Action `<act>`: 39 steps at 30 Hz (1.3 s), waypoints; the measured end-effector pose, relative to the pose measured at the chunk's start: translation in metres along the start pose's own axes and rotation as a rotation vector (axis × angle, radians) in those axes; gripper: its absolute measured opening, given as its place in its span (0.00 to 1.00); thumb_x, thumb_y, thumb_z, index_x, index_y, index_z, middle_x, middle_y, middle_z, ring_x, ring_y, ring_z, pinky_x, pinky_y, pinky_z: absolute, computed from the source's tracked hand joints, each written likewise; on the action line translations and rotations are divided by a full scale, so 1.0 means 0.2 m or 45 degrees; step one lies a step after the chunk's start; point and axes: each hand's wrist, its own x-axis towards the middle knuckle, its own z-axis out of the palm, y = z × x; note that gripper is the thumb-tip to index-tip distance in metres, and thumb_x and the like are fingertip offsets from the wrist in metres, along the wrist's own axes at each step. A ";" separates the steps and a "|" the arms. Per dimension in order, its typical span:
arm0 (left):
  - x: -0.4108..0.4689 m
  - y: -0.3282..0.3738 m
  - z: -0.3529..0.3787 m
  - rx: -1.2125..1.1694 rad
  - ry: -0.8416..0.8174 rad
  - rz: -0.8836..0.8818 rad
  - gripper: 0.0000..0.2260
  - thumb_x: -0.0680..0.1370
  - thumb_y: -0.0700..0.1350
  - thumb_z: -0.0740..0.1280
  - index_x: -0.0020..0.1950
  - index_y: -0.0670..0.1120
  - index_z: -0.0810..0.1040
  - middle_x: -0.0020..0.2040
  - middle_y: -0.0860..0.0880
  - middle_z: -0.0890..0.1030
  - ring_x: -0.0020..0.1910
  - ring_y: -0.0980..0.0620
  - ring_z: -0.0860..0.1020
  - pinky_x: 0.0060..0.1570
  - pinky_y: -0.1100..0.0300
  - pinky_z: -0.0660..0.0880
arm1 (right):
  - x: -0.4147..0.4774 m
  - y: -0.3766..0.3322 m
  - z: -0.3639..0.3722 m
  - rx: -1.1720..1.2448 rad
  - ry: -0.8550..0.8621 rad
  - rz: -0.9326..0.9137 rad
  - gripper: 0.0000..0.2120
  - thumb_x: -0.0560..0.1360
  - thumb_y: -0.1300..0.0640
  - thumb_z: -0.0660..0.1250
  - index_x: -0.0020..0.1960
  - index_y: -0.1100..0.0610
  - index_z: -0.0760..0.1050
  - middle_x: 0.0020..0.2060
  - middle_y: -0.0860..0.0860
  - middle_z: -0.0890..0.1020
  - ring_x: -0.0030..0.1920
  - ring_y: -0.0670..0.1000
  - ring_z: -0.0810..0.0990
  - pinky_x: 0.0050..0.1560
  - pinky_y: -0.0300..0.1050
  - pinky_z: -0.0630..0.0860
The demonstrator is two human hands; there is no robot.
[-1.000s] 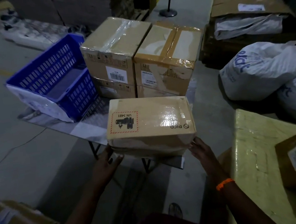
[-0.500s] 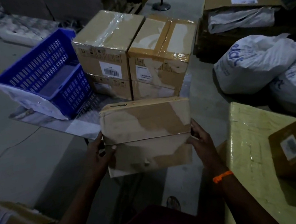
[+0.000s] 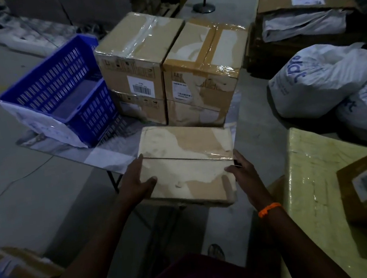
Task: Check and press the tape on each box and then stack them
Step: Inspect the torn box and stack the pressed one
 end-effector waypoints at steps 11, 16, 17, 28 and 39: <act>-0.11 0.01 0.31 0.901 -0.107 0.726 0.35 0.72 0.71 0.65 0.77 0.59 0.67 0.82 0.46 0.58 0.81 0.41 0.52 0.74 0.29 0.53 | 0.12 0.09 -0.07 -0.141 0.126 0.029 0.29 0.73 0.47 0.75 0.72 0.53 0.75 0.61 0.51 0.82 0.59 0.53 0.81 0.63 0.56 0.79; -0.03 0.07 0.29 0.944 -0.175 0.652 0.32 0.73 0.71 0.60 0.75 0.63 0.70 0.80 0.48 0.64 0.79 0.41 0.60 0.75 0.31 0.50 | 0.38 -0.05 -0.12 -0.363 0.123 -0.074 0.30 0.76 0.54 0.76 0.75 0.57 0.71 0.66 0.55 0.78 0.63 0.56 0.79 0.56 0.42 0.71; -0.03 0.07 0.27 0.967 -0.195 0.653 0.32 0.73 0.72 0.59 0.76 0.63 0.69 0.80 0.48 0.64 0.79 0.42 0.60 0.75 0.31 0.50 | 0.44 -0.05 -0.13 -0.391 0.088 -0.097 0.31 0.76 0.54 0.76 0.76 0.57 0.70 0.69 0.55 0.77 0.65 0.56 0.78 0.57 0.42 0.70; -0.03 -0.06 0.16 1.005 -0.017 0.797 0.23 0.80 0.62 0.59 0.75 0.62 0.70 0.78 0.47 0.68 0.75 0.40 0.67 0.71 0.31 0.60 | 0.50 0.00 -0.14 -0.322 -0.017 -0.173 0.11 0.78 0.61 0.72 0.59 0.54 0.76 0.47 0.51 0.82 0.43 0.42 0.81 0.40 0.26 0.72; -0.17 -0.04 0.28 -0.041 0.233 0.038 0.07 0.82 0.44 0.67 0.58 0.54 0.76 0.56 0.51 0.81 0.53 0.56 0.80 0.53 0.47 0.81 | 0.10 0.21 -0.02 -0.287 0.190 -0.133 0.20 0.75 0.39 0.73 0.52 0.54 0.75 0.50 0.52 0.79 0.50 0.52 0.79 0.48 0.43 0.74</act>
